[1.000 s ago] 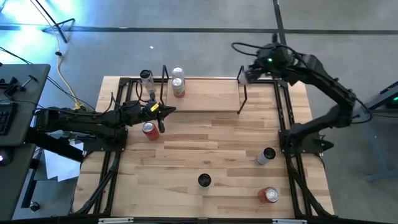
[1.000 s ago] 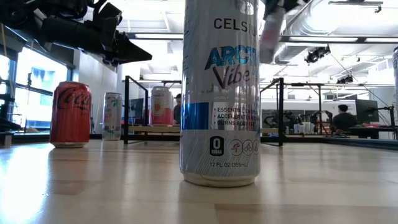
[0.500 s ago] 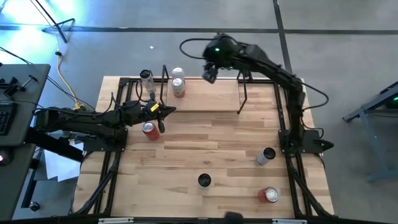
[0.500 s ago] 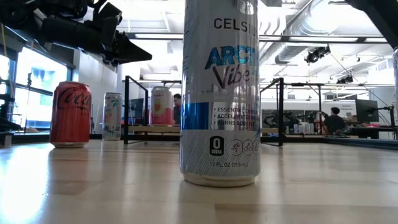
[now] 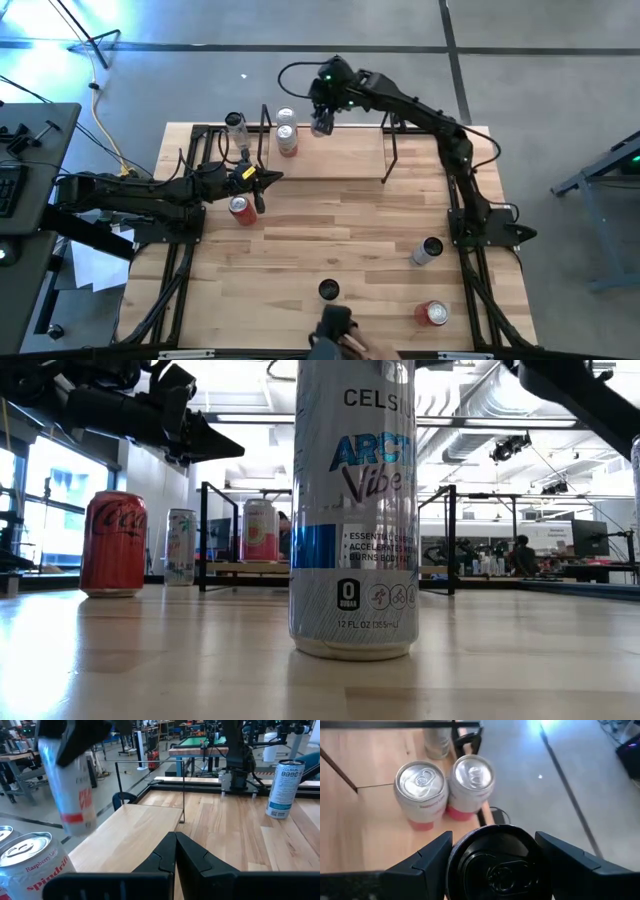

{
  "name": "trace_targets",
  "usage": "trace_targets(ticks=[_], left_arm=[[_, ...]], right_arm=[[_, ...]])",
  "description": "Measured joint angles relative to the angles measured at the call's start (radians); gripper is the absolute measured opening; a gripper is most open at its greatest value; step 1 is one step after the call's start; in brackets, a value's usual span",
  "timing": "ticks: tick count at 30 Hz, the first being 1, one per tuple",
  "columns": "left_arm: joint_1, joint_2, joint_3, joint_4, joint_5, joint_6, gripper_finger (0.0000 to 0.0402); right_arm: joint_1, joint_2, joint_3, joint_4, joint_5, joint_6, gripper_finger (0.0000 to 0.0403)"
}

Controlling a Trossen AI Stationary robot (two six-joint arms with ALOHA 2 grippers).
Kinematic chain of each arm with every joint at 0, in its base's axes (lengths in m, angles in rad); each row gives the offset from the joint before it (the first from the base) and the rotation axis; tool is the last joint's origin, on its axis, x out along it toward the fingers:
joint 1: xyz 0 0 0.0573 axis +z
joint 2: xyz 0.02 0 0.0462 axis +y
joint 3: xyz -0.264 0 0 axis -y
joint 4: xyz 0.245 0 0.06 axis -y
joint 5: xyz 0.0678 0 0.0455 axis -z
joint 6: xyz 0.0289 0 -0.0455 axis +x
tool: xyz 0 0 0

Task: Place canned beverage on shelf
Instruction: Put the right white pink soda can on the shelf

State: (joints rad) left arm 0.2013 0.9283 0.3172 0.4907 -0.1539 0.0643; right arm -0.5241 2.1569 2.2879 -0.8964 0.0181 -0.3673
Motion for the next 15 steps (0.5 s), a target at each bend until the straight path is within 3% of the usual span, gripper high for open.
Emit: trace_targets(ticks=[15], left_arm=[[0.000, 0.000, 0.000, 0.000, 0.022, 0.000, 0.0000]], right_arm=[[-0.006, 0.082, 0.001, 0.112, -0.054, 0.000, 0.0247]])
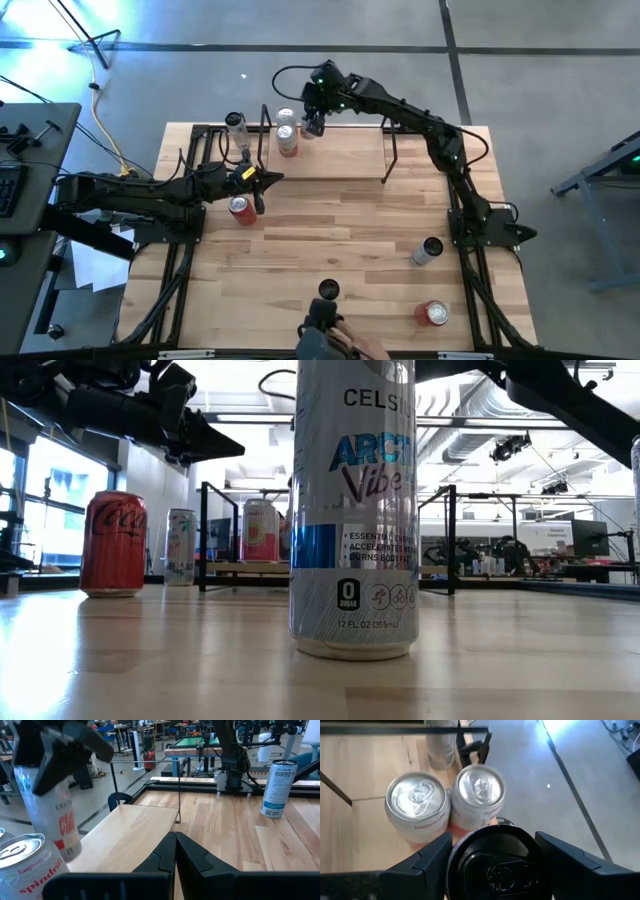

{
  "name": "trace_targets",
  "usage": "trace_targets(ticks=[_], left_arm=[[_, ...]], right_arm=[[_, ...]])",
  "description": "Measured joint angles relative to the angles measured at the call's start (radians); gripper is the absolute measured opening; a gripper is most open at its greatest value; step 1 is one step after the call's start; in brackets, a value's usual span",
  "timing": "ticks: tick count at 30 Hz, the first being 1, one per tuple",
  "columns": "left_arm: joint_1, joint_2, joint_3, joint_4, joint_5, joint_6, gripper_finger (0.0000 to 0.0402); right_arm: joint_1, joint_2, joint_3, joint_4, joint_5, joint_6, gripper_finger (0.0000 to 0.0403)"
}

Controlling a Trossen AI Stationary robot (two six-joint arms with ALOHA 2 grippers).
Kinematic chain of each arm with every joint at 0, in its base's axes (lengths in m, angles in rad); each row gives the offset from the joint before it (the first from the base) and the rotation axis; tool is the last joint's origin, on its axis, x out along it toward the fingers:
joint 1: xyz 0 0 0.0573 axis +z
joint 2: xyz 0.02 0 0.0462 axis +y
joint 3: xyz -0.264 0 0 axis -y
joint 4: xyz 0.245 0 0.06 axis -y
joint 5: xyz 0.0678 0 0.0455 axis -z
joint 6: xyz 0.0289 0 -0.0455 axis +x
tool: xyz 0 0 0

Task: Place canned beverage on shelf
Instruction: Put the right white pink soda can on the shelf

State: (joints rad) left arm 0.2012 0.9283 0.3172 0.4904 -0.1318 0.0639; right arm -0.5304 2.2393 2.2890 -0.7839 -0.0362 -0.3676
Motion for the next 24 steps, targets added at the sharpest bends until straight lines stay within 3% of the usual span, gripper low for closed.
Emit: trace_targets(ticks=[18, 24], left_arm=[[0.000, 0.000, 0.000, 0.000, 0.000, 0.000, 0.0000], [0.000, 0.000, 0.000, -0.001, 0.000, 0.000, 0.0000]], right_arm=[[-0.009, 0.060, 0.000, 0.021, 0.001, -0.033, 0.0248], [-0.004, 0.064, 0.000, 0.049, 0.002, -0.035, 0.0304]])
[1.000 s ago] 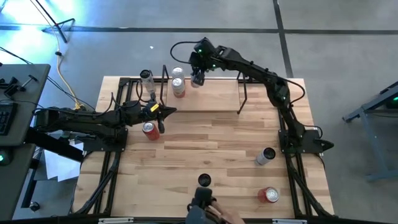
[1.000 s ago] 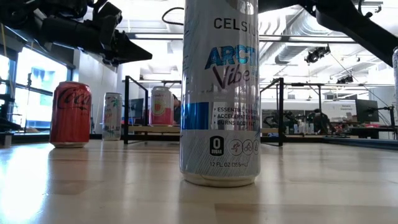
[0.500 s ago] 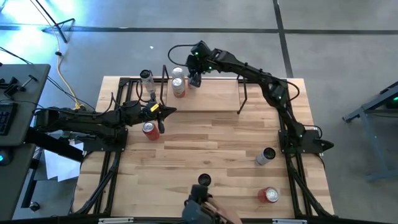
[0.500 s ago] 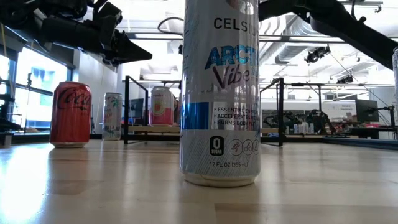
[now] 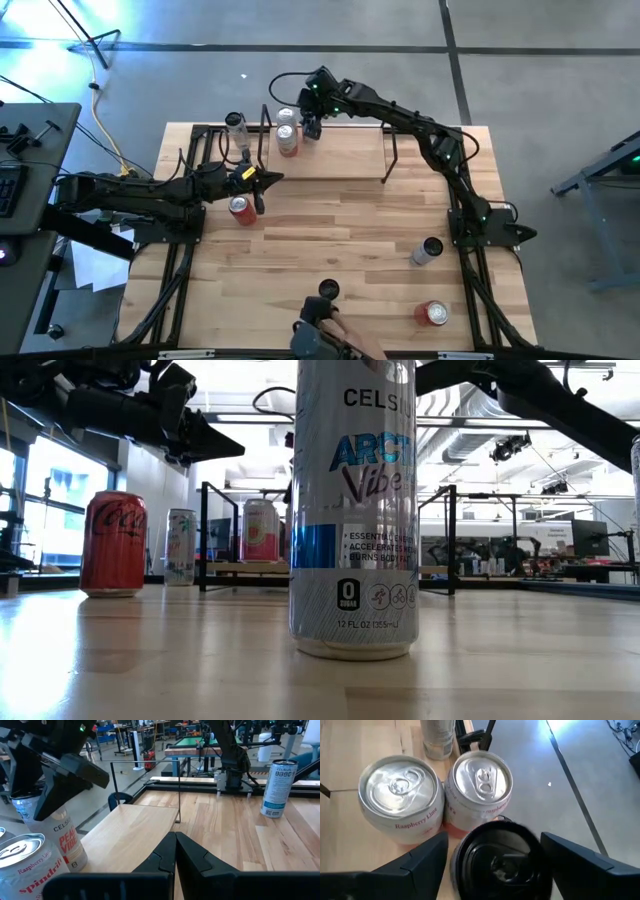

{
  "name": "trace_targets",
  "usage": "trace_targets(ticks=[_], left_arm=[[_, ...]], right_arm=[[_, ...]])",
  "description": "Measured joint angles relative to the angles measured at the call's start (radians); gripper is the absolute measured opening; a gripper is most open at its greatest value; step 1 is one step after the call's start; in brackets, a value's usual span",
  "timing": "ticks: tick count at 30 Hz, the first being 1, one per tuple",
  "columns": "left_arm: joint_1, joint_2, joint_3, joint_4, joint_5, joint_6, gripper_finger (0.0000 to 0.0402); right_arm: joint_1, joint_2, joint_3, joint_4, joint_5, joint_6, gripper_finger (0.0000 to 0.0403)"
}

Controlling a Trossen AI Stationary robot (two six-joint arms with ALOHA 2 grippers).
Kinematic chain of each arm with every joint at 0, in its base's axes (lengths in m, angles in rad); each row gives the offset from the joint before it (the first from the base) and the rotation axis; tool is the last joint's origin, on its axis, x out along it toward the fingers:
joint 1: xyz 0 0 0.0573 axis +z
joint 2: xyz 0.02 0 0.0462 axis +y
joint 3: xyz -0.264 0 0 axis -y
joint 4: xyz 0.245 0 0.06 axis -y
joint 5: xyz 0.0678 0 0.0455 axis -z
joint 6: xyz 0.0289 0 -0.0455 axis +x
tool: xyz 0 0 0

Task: Place canned beverage on shelf
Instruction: Put the right white pink soda can on the shelf, then put the white pink soda can on the shelf aligned with the other white pink soda can

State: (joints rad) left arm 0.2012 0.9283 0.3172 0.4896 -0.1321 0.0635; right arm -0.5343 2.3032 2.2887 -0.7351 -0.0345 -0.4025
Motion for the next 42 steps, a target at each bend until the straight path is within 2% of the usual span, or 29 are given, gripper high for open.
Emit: trace_targets(ticks=[5, 10, 24, 29, 32, 34, 37, 41, 42], left_arm=[[0.000, 0.000, 0.000, 0.000, 0.022, 0.000, 0.0000], [0.000, 0.000, 0.000, 0.000, 0.024, 0.000, 0.0000], [0.000, 0.000, 0.000, -0.020, 0.025, 0.017, 0.0000], [0.000, 0.000, 0.000, -0.027, 0.025, 0.026, 0.0000], [0.000, 0.000, 0.000, -0.027, 0.025, 0.026, 0.0000], [0.000, 0.000, 0.000, -0.032, 0.025, 0.026, 0.0000], [-0.009, 0.000, 0.000, -0.050, 0.022, 0.022, 0.0000], [-0.035, -0.015, 0.000, -0.085, 0.010, 0.048, 0.0000], [-0.043, -0.021, 0.000, -0.096, -0.005, 0.055, 0.0000]], right_arm=[[0.000, -0.001, 0.000, 0.002, 0.004, 0.000, 0.0314], [0.000, -0.001, 0.000, 0.012, 0.052, 0.000, 0.0317], [0.029, -0.034, 0.067, -0.049, 0.052, -0.026, 0.0318], [0.067, -0.086, 0.067, -0.068, 0.201, -0.080, 0.0308], [0.080, -0.123, 0.067, -0.086, 0.218, -0.093, 0.0277], [0.084, -0.148, 0.067, -0.102, 0.199, -0.093, 0.0240], [0.073, -0.175, 0.067, -0.123, 0.126, -0.092, 0.0161], [0.032, -0.188, 0.027, -0.107, 0.006, -0.084, 0.0032], [0.023, -0.188, 0.013, -0.111, -0.017, -0.076, 0.0017]])
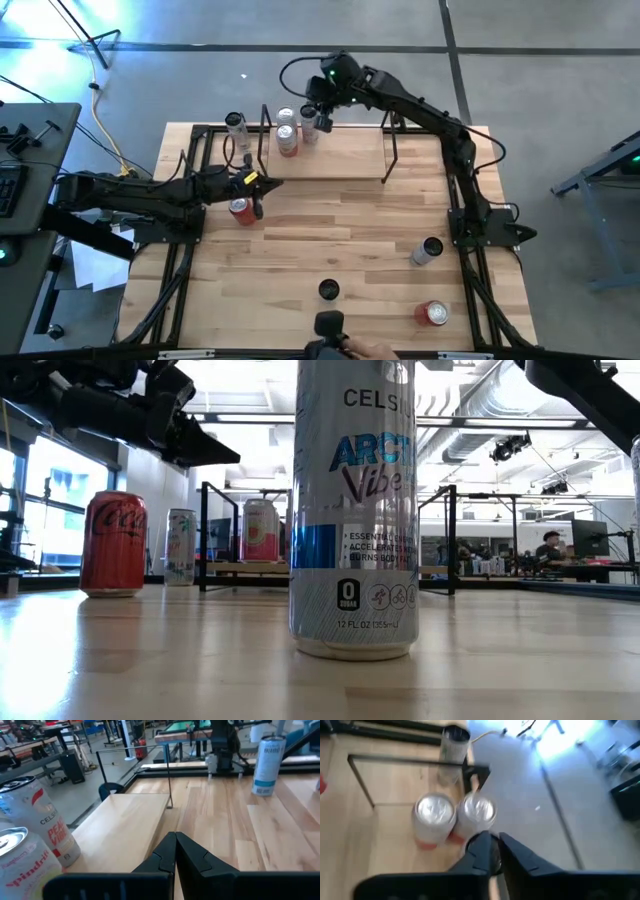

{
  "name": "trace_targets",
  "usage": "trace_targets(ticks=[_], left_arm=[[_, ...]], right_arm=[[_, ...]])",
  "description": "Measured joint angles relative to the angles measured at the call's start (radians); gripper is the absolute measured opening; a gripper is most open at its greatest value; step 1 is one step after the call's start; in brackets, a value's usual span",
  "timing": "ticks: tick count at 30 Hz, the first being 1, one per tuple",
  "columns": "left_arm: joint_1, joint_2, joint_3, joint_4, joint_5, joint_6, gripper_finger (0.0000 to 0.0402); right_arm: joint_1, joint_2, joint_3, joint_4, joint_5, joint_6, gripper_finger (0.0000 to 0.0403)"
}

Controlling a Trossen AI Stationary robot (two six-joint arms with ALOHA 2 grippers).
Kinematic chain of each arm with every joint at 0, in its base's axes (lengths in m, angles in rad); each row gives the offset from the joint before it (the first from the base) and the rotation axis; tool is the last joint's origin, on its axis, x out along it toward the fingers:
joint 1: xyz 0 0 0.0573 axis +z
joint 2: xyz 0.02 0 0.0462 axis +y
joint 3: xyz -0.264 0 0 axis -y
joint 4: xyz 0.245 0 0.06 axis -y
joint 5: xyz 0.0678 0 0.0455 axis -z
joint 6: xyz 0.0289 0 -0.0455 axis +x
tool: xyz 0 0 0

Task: Place canned beverage on shelf
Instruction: Put the white pink soda can on the shelf aligned with the other white pink soda can

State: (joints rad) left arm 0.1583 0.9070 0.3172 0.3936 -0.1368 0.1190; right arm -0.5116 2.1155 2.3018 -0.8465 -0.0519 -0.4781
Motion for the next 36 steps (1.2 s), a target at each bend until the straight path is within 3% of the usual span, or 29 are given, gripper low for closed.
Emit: trace_targets(ticks=[4, 7, 15, 17, 21, 27, 32, 36], left_arm=[[-0.034, -0.037, 0.000, -0.038, -0.099, 0.041, 0.0000], [-0.053, -0.073, 0.000, -0.070, -0.149, 0.036, 0.0000], [-0.061, -0.185, 0.003, -0.105, -0.162, 0.014, 0.0000], [-0.052, -0.207, 0.041, -0.200, -0.161, 0.013, 0.0000], [-0.009, -0.213, 0.199, -0.505, -0.162, 0.006, 0.0000], [0.135, -0.148, 0.563, -1.011, -0.169, -0.010, 0.0000], [0.287, 0.028, 0.867, -1.362, -0.164, -0.036, 0.0000], [0.409, 0.223, 1.057, -1.552, -0.119, -0.037, 0.0000]], right_arm=[[-0.010, -0.006, -0.136, 0.098, -0.019, 0.017, 0.0023], [0.001, -0.058, -0.302, 0.273, -0.009, 0.025, 0.0006], [0.045, -0.400, -0.862, 0.752, 0.002, 0.104, 0.0002], [0.063, -0.497, -0.987, 0.847, 0.011, 0.123, 0.0001], [0.114, -0.670, -1.217, 0.964, 0.064, 0.131, 0.0000], [0.191, -0.879, -1.441, 1.060, 0.152, 0.139, 0.0000], [0.235, -0.986, -1.547, 1.109, 0.194, 0.139, 0.0000], [0.255, -1.024, -1.586, 1.112, 0.213, 0.159, 0.0000]])
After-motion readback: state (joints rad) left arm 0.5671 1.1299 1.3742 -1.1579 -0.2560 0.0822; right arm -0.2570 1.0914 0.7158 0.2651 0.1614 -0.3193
